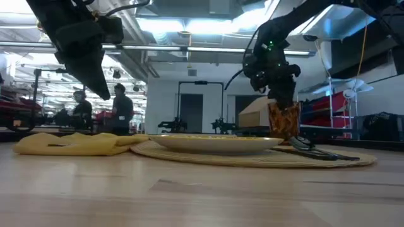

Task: Set table place
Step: Put the brown cup to the top right of the woven mat, then return to Home Position

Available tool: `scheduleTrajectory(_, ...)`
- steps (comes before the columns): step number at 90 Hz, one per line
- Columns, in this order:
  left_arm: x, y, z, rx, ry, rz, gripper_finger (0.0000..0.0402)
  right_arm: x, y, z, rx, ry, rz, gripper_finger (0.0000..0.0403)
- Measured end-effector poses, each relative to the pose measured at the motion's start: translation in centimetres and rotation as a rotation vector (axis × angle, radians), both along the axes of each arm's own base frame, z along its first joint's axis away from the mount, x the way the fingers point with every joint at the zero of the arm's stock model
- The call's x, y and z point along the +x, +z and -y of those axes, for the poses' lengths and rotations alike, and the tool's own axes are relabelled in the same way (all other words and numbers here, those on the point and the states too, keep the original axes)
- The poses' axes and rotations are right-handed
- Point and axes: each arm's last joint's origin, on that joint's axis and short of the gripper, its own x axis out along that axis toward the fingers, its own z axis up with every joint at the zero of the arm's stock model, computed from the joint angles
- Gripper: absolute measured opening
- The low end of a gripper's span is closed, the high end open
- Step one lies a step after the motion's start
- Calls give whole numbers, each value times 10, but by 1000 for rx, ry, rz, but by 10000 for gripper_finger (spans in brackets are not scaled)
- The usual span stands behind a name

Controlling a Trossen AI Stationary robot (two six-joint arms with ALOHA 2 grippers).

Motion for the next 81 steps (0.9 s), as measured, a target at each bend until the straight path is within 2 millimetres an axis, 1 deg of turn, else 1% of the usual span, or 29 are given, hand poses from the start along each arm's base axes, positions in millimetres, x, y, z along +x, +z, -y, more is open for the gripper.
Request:
scheduleTrajectory(9,0,0,0,-1,1,0,0,3,14,3,-24,0,25,122)
scheduleTrajectory(23,0,0,0,2,-4,-2,0,6,43,5,-67,-1,71,122)
scheduleTrajectory(29,-1,0,0,9,-22,-15,0,6,55,5,-72,3,85,122)
scheduleTrajectory(34,-2,1,0,7,-39,-22,0,7,65,4,-80,13,130,121)
scheduleTrajectory(41,-5,5,0,4,-65,-12,0,6,76,-2,-75,42,186,106)
scheduleTrajectory(47,-8,10,-1,8,-83,6,0,7,86,-12,-88,100,221,78)
scheduleTrajectory(54,-13,18,-1,5,-103,45,0,9,95,-25,-104,164,246,29)
scheduleTrajectory(57,-15,22,0,6,-119,66,0,10,98,-32,-108,195,254,15)
scheduleTrajectory(60,-17,25,0,8,-140,92,0,11,102,-38,-119,217,269,9)
scheduleTrajectory(71,-25,29,3,4,-228,214,0,14,117,-65,-174,297,345,5)
scheduleTrajectory(81,-34,23,4,-22,-301,350,0,14,126,-91,-238,378,438,2)
